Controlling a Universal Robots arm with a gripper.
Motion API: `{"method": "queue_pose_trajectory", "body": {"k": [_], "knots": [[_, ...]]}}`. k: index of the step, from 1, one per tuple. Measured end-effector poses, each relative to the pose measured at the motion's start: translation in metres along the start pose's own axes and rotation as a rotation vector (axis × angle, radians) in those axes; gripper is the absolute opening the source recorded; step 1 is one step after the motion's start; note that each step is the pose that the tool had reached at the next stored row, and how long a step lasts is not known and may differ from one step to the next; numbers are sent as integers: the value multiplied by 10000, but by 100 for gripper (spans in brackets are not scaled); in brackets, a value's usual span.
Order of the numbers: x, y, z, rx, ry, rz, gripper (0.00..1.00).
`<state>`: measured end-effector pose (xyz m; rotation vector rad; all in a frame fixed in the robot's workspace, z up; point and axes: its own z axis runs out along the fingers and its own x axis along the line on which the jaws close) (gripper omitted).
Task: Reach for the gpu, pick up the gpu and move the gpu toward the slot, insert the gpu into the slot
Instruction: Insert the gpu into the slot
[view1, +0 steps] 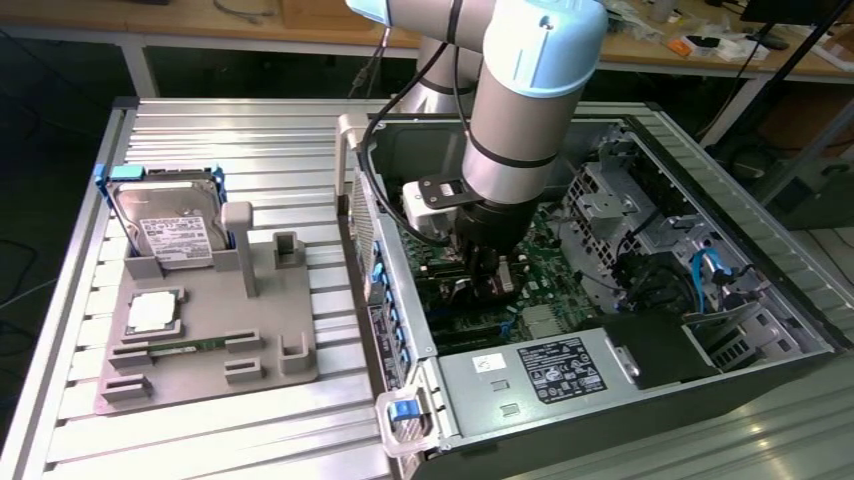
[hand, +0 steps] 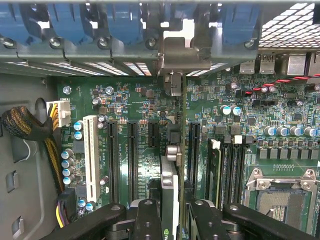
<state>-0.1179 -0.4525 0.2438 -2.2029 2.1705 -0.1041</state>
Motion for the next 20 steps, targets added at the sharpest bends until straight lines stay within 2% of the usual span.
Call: {"method": "queue_pose_trajectory", "body": {"k": [20], "knots": [[0, 0, 0, 0, 0, 0, 27]]}}
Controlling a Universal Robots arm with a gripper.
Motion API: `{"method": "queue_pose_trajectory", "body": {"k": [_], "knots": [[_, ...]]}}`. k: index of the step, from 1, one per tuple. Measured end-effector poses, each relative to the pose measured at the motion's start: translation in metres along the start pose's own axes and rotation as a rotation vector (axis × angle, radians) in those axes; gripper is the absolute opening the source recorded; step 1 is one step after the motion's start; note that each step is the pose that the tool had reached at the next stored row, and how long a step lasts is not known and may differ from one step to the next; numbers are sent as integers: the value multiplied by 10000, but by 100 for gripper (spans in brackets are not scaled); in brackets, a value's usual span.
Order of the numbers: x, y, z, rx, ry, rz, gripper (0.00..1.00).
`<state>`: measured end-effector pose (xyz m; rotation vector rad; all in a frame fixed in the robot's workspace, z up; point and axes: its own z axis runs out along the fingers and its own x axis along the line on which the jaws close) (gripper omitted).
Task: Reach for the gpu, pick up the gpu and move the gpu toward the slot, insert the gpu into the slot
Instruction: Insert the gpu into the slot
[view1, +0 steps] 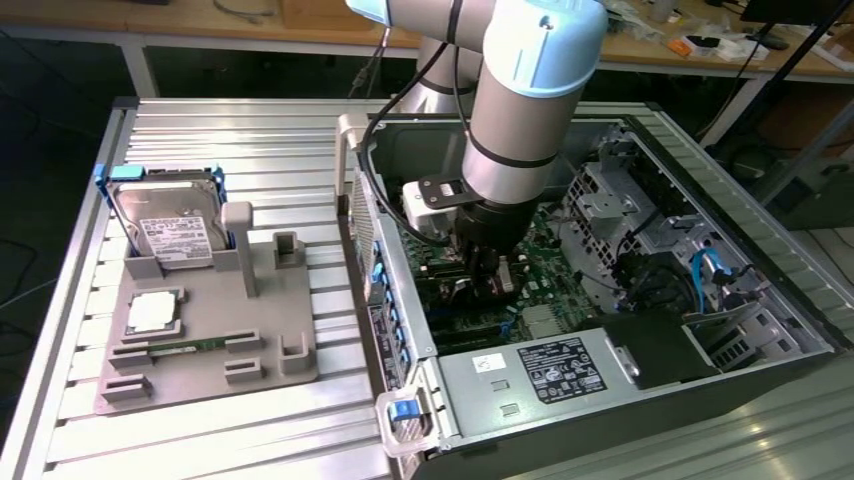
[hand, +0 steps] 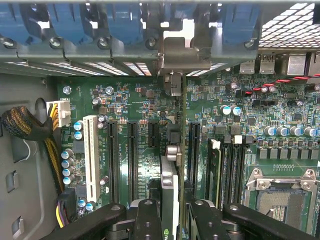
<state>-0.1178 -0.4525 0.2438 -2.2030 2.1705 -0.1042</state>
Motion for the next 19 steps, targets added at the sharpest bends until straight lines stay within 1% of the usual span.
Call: {"method": "queue_pose_trajectory", "body": {"k": [4, 5, 6, 8, 14, 15, 18, 19], "knots": [[0, 0, 0, 0, 0, 1, 27], [-1, -2, -20, 9, -14, 2, 27], [1, -5, -69, 1, -2, 1, 27], [1, -9, -109, 0, 1, 1, 27], [1, -9, -111, 1, 0, 0, 27], [2, -12, -130, -2, 5, 0, 27], [2, -13, -133, 2, 5, 0, 27], [2, 9, -137, 26, 6, -3, 27]]}}
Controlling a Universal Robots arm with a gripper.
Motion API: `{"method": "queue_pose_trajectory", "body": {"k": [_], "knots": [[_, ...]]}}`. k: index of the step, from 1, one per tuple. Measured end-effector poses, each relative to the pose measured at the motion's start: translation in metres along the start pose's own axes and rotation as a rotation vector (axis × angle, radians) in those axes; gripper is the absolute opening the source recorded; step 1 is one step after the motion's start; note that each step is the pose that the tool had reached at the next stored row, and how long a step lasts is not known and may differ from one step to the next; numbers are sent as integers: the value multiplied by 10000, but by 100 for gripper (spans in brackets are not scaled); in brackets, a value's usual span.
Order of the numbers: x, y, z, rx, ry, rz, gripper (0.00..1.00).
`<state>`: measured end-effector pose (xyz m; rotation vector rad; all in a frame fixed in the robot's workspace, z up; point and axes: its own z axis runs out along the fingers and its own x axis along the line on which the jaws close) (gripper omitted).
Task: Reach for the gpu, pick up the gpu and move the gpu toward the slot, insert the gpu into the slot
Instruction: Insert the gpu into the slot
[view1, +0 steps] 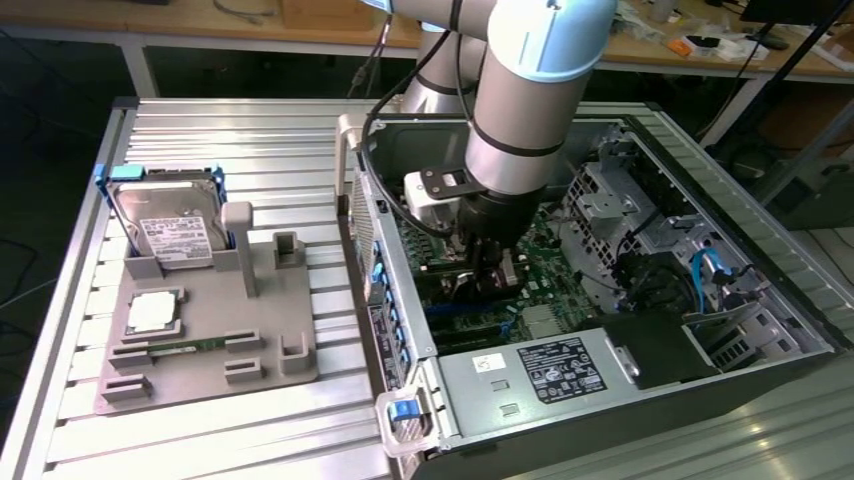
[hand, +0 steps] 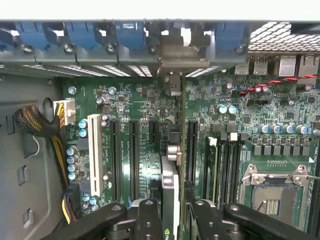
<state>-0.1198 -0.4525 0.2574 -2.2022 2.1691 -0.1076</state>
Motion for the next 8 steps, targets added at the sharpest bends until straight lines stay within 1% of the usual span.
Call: {"method": "queue_pose_trajectory", "body": {"k": [2, 3, 8], "knots": [[-1, 36, -4, 55, -1, 0, 27], [-2, 42, -6, 68, 2, 5, 27], [-1, 42, -5, 72, 2, 4, 27]]}}
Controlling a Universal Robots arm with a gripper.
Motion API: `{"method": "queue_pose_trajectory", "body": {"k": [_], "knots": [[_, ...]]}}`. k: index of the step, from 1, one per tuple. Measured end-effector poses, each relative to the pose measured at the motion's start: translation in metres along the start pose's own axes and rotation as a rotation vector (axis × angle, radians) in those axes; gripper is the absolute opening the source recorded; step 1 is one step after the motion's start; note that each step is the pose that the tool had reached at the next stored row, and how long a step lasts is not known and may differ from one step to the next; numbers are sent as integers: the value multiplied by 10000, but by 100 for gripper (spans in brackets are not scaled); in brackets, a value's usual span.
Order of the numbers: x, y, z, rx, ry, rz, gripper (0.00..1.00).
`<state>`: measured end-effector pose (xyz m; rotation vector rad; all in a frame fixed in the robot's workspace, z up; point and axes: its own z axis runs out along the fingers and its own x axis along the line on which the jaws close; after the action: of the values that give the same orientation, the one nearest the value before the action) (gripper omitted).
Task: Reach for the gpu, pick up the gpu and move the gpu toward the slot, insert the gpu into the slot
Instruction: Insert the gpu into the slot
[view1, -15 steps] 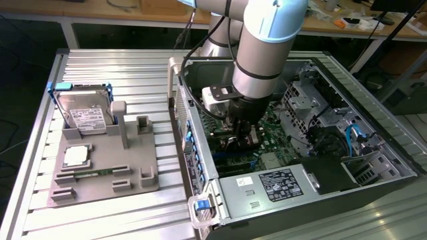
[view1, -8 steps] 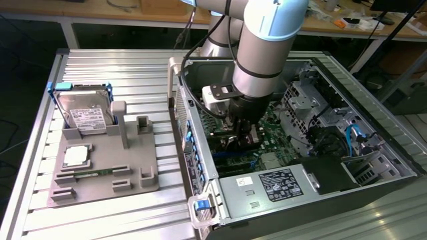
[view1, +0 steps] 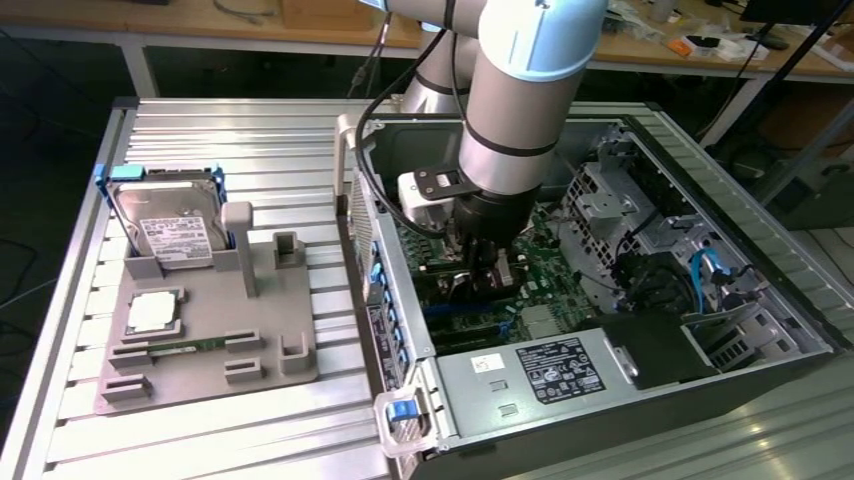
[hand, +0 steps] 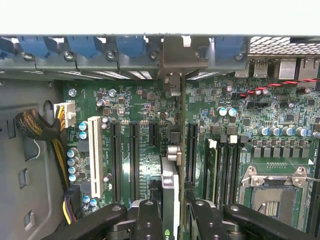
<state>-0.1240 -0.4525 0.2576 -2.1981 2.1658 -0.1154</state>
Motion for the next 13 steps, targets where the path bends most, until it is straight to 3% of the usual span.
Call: {"method": "queue_pose_trajectory", "body": {"k": [13], "knots": [[0, 0, 1, 2, 1, 0, 27]]}}
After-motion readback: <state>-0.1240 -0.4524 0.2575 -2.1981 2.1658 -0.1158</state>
